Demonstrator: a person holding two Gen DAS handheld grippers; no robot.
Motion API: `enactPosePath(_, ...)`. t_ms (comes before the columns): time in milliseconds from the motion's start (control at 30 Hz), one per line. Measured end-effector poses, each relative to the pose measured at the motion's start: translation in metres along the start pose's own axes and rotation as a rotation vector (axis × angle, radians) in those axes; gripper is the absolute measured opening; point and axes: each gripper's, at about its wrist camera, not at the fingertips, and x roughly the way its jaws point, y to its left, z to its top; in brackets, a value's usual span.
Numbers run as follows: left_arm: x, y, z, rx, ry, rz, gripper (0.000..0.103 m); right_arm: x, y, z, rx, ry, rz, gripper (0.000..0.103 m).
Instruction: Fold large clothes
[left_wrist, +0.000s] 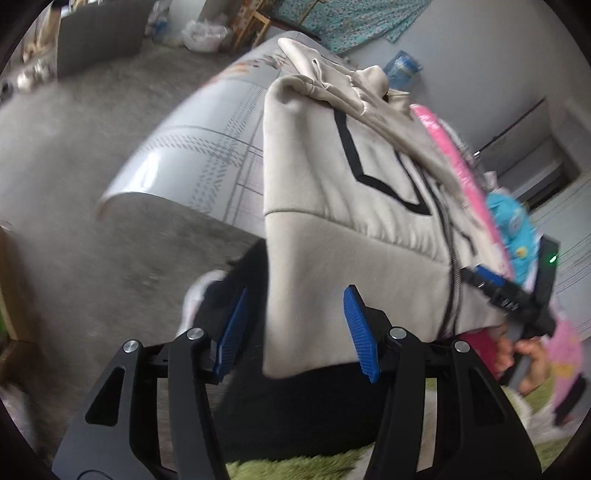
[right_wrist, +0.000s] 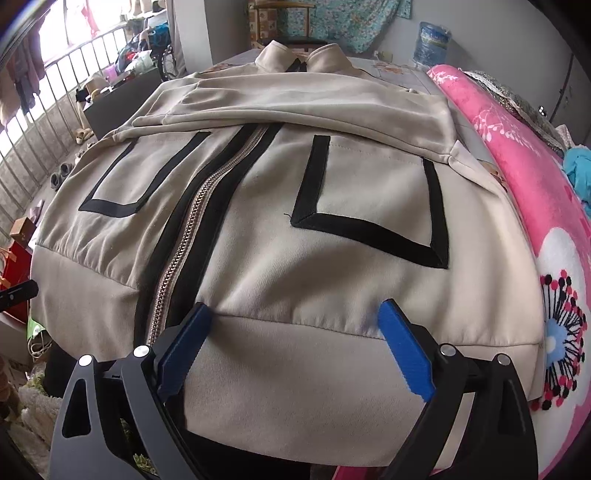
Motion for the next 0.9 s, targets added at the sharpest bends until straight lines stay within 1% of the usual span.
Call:
enactPosePath(100, 0.011, 0.003, 0.002, -0.017, 0.011, -0.037, 0.051, 0.001, 0.0, 0.001, 0.003, 0.005, -0.002, 0.091)
enactPosePath(233, 0.018, 0.002, 0.004, -0.032, 0.023, -0.073, 0.048, 0.002, 0.001, 0.002, 0.005, 0.009, -0.003, 0.091)
enactPosePath(333, 0.015, -0.005, 0.001, -0.004, 0.022, -0.069, 0.043, 0.002, 0.0, 0.002, 0.008, 0.005, -0.002, 0.092)
enactPosePath(400, 0.012, -0.009, 0.001, 0.012, 0.022, -0.047, 0.035, 0.002, 0.0, 0.001, 0.01, 0.001, -0.001, 0.094)
enactPosePath(433, 0.01, -0.012, 0.0, 0.023, 0.019, -0.026, 0.032, 0.002, 0.0, 0.001, 0.01, 0.0, 0.0, 0.094)
enactPosePath(500, 0.007, -0.018, -0.001, 0.052, 0.017, 0.026, 0.025, 0.002, -0.001, 0.001, 0.008, -0.002, 0.002, 0.094)
enactPosePath(567, 0.006, -0.029, -0.003, 0.104, 0.012, 0.099, 0.018, 0.002, 0.0, 0.001, 0.006, -0.002, 0.002, 0.094)
enactPosePath(600, 0.005, -0.032, -0.004, 0.124, 0.012, 0.123, 0.016, 0.0, 0.0, 0.0, 0.004, -0.001, -0.002, 0.094)
enactPosePath(633, 0.005, -0.04, -0.006, 0.156, 0.01, 0.163, 0.015, -0.002, 0.0, -0.001, 0.004, -0.002, -0.004, 0.094)
enactPosePath(700, 0.005, -0.049, -0.007, 0.199, 0.005, 0.21, 0.012, -0.01, -0.002, -0.005, 0.008, -0.013, 0.001, 0.094)
enactPosePath(800, 0.001, -0.058, -0.007, 0.249, -0.007, 0.254, 0.012, -0.027, -0.011, -0.013, 0.028, -0.027, 0.0, 0.094)
enactPosePath(900, 0.001, -0.061, -0.007, 0.273, -0.005, 0.277, 0.012, -0.045, -0.027, -0.029, 0.069, -0.022, -0.025, 0.094)
